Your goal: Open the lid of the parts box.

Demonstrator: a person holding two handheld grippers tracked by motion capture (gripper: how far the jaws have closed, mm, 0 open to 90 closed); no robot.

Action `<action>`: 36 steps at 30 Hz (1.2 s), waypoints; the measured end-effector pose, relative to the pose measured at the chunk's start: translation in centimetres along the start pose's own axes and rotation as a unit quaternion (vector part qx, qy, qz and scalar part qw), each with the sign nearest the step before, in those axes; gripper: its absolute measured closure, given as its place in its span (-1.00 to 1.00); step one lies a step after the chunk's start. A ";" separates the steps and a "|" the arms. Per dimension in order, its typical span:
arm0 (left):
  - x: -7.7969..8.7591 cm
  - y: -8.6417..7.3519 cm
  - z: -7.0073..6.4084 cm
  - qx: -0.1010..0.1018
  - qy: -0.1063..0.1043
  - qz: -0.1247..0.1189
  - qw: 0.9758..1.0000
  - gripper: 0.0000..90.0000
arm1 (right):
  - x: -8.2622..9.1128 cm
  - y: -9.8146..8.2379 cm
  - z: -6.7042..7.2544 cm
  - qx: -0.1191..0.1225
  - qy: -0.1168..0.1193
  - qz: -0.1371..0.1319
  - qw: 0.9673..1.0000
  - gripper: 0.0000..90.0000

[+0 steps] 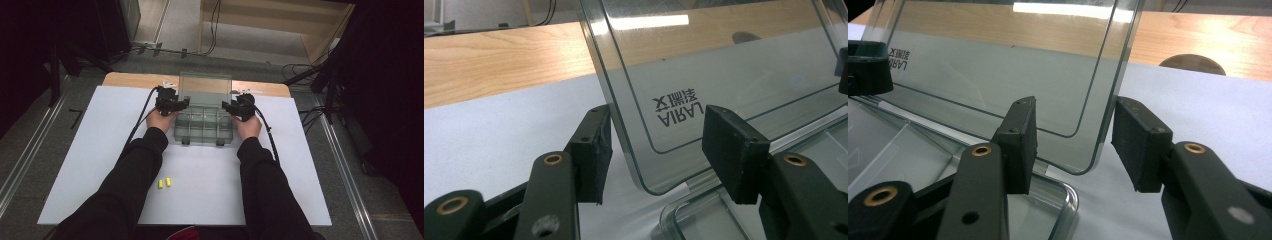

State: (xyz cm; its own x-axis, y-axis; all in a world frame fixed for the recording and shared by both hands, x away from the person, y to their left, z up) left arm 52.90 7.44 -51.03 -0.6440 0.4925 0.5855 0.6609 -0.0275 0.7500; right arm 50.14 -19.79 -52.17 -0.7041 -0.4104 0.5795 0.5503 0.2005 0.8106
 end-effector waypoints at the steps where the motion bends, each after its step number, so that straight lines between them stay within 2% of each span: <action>1: 0.0 0.0 0.0 0.001 0.001 0.001 1.000 0.01 | 0.0 0.0 0.0 -0.004 0.002 0.000 1.000 0.14; 9: -0.1 0.0 0.3 0.014 -0.007 0.004 1.000 -0.12 | 0.0 0.1 0.0 0.004 -0.006 0.003 1.000 0.12; 12: 0.0 0.1 0.3 0.010 -0.009 0.004 1.000 -0.16 | 0.0 0.1 0.1 0.004 -0.005 0.003 1.000 0.11; 15: 0.2 0.1 0.2 0.006 -0.006 0.005 1.000 -0.22 | 0.1 0.2 0.2 0.010 -0.006 0.004 1.000 0.00; 20: 0.8 0.5 0.3 0.004 -0.010 0.011 1.000 -0.26 | 0.8 0.5 0.3 0.029 -0.008 0.009 1.000 -0.08; 23: 1.4 0.8 0.3 0.021 -0.025 0.017 0.999 -0.27 | 1.3 0.6 0.3 0.032 -0.003 0.014 0.999 -0.14; 25: 2.0 1.0 0.3 0.027 -0.036 0.026 0.999 -0.27 | 1.7 0.7 0.4 0.030 0.011 0.018 0.999 -0.19; 27: 2.4 1.0 0.1 0.024 -0.044 0.029 0.998 -0.35 | 2.1 0.8 0.5 0.035 0.023 0.024 0.999 -0.21; 29: 2.8 1.0 0.0 0.026 -0.052 0.040 0.997 -0.35 | 2.5 0.9 0.8 0.045 0.031 0.016 0.998 -0.25; 32: 3.4 0.9 -0.2 0.019 -0.065 0.045 0.997 -0.35 | 3.1 1.0 1.4 0.040 0.050 0.014 0.998 -0.27; 34: 3.8 0.9 -0.4 0.013 -0.072 0.044 0.996 -0.35 | 3.5 0.9 1.8 0.050 0.056 0.012 0.997 -0.27; 36: 4.2 0.8 -0.5 0.009 -0.079 0.054 0.995 -0.35 | 3.9 0.9 2.4 0.059 0.062 0.010 0.996 -0.27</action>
State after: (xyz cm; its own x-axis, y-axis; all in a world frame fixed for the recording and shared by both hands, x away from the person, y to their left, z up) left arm 50.56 9.07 -47.85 -0.5012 0.6187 0.6050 0.7306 -0.0720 0.6790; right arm 46.84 -19.06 -49.02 -0.6286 -0.5097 0.5875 0.5030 0.3097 0.8069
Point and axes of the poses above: each handheld gripper's, and its own axes: x roughly backward along the jaws, y roughly out of its top, z roughly to its left, the point moved 2 cm from there along -x, roughly forward along the jaws, and after that the axes turned 12 degrees about x, right-handed, at the moved point
